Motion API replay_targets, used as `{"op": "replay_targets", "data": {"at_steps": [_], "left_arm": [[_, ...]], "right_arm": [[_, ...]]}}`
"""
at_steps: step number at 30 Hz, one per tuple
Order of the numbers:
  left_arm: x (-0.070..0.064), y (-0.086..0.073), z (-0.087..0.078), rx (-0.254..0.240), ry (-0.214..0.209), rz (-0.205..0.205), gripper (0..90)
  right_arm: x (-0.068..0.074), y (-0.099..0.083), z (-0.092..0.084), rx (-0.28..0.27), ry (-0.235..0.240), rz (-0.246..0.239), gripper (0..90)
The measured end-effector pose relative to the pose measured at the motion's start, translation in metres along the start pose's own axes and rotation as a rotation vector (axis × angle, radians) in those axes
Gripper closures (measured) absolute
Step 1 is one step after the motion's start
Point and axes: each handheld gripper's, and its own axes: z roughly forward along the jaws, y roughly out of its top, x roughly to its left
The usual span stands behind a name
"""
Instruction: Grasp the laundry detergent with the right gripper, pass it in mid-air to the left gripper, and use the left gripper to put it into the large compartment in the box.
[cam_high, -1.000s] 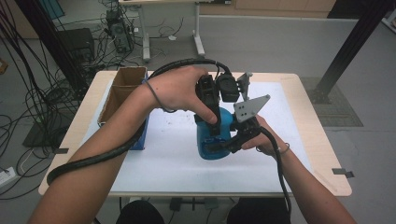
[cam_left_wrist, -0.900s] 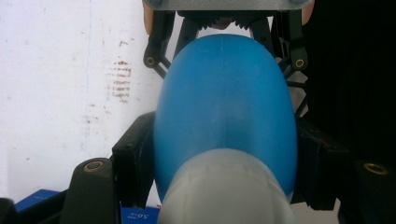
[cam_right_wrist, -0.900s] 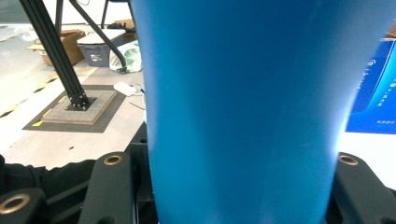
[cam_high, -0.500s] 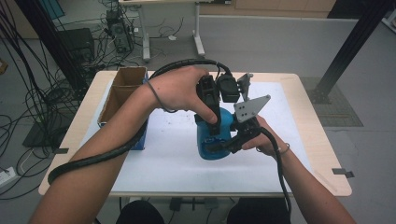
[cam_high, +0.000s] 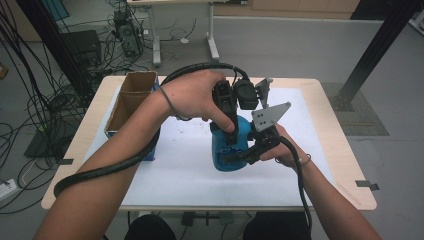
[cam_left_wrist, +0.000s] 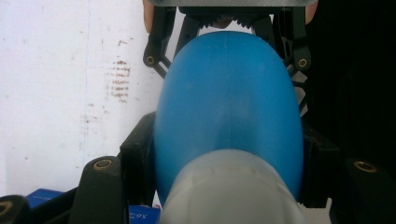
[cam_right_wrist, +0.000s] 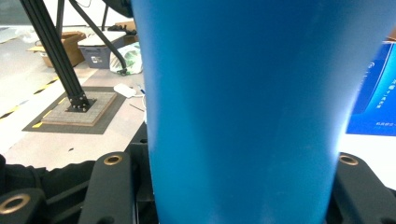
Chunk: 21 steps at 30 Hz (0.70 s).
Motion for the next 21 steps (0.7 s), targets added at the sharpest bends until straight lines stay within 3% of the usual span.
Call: {"op": "replay_targets", "data": {"at_steps": [21], "left_arm": [[-0.0011,-0.0001,-0.0022,-0.002,0.01,0.008,37.7]], "right_arm": [[0.0002,0.0017,-0.0009,0.0,-0.01,-0.007,43.9]]}}
